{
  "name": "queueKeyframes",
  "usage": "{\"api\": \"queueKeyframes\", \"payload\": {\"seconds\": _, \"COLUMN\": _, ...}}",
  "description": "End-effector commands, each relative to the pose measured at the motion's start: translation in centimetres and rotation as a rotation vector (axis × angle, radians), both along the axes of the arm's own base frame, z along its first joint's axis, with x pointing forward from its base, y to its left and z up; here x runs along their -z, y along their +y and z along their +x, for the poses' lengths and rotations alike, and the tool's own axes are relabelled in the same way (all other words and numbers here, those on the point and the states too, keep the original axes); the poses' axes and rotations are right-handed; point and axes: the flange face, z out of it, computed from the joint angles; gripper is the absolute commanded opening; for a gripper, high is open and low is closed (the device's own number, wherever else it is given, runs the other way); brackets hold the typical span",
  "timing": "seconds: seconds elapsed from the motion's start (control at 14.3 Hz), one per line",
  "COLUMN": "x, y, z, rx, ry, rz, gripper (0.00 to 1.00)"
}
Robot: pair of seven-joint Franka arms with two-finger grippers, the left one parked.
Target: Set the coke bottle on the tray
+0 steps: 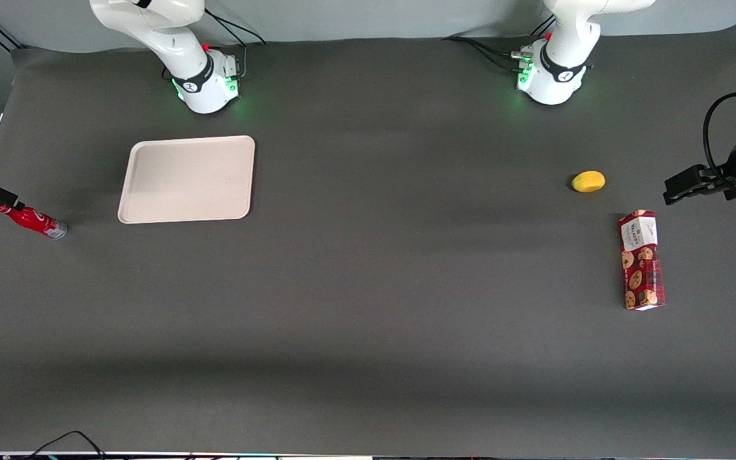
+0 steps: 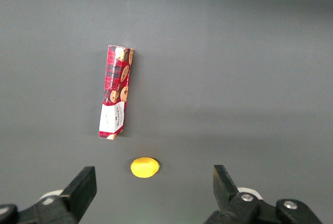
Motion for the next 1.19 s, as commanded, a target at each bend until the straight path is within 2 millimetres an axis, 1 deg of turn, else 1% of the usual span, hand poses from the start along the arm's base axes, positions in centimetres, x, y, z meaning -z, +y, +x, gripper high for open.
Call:
{"api": "queueKeyframes", "payload": {"seconds": 0.0, "x": -0.1, "y": -0.4, "z": 0.8, "rx": -0.016, "ry": -0.017, "rz": -0.006, "gripper": 1.00}}
{"api": "queueKeyframes", "payload": {"seconds": 0.07, "x": -0.2, "y": -0.4, "z": 0.9, "rx": -0.018, "ry": -0.018, "rz": -0.008, "gripper": 1.00}}
{"api": "queueKeyframes", "payload": {"seconds": 0.21, "x": 0.4, "y": -0.4, "z": 1.0, "rx": -0.018, "ry": -0.004, "rz": -0.010, "gripper": 0.99}}
{"api": "queueKeyframes", "payload": {"seconds": 0.28, "x": 0.3, "y": -0.5, "z": 1.2, "rx": -0.014, "ry": -0.012, "rz": -0.008, "gripper": 0.98}}
{"api": "queueKeyframes", "payload": {"seconds": 0.84, "x": 1.0, "y": -0.1, "z": 0.8, "rx": -0.003, "ry": -0.004, "rz": 0.021, "gripper": 0.99}}
{"api": "queueKeyframes", "payload": {"seconds": 1.12, "x": 1.1, "y": -0.2, "z": 0.5, "rx": 0.003, "ry": 0.001, "rz": 0.031, "gripper": 0.98}}
